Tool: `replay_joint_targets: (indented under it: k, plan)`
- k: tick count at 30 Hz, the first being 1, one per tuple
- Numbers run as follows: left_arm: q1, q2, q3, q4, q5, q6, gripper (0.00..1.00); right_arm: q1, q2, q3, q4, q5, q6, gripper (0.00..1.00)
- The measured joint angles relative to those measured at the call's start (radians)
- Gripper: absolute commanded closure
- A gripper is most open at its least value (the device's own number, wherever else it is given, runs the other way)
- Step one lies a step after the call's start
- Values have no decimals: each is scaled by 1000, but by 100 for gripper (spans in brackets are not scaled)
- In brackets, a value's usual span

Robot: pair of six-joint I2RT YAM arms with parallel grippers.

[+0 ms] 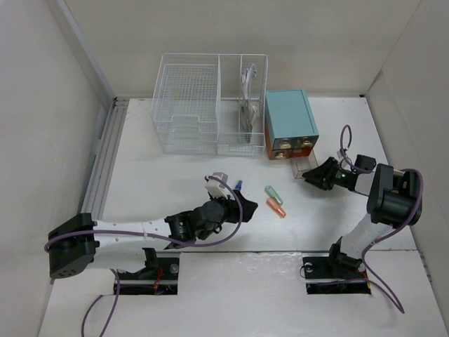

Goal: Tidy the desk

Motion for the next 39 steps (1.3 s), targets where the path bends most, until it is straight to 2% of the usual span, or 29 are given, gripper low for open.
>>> replay_joint_targets:
  k: [2, 4, 10, 13, 16, 17, 18, 19, 21, 24, 26, 27, 28, 29, 34, 36, 39]
  plan:
    - [0, 0, 0, 0, 0, 0, 35, -2, -6, 6, -36, -5, -38, 30]
    - [0, 0, 0, 0, -1, 1, 35, -13, -9, 7, -68, -35, -60, 24]
    - [0, 2, 8, 0, -2, 11, 35, -18, -101, 6, -160, -56, -114, 24]
    - [0, 6, 21, 0, -3, 18, 35, -18, -192, 10, -225, -71, -142, 28]
    - [0, 11, 27, 0, -3, 25, 35, -18, -257, 44, -333, -87, -199, 41]
    - [0, 12, 28, 0, -3, 27, 35, -18, -282, 58, -375, -90, -219, 51]
    - [0, 12, 29, -1, -3, 29, 35, -18, -310, 71, -412, -96, -239, 71]
    - [0, 13, 30, -1, -3, 33, 35, -13, -341, 82, -443, -100, -255, 85]
    - [0, 27, 42, -5, -3, 36, 40, 8, -404, 109, -502, -98, -282, 99]
    - [-2, 74, 81, -22, -5, 45, 51, 133, -494, 175, -569, -40, -342, 98]
    - [-8, 111, 116, -46, -11, 49, 60, 287, -540, 241, -591, 49, -401, 90]
    - [-14, 123, 130, -67, -19, 48, 70, 371, -556, 275, -594, 98, -438, 86]
    - [-21, 127, 138, -89, -31, 42, 74, 446, -568, 306, -598, 155, -473, 76]
    - [-29, 127, 141, -109, -45, 36, 76, 514, -577, 330, -601, 218, -507, 73]
    - [-57, 12, 116, -229, -94, -11, 74, 704, -508, 403, -653, 493, -644, 66]
    - [-61, -79, 87, -244, -108, -28, 67, 739, -430, 421, -692, 588, -674, 60]
    - [-67, -176, 52, -265, -118, -47, 60, 780, -306, 434, -749, 696, -697, 59]
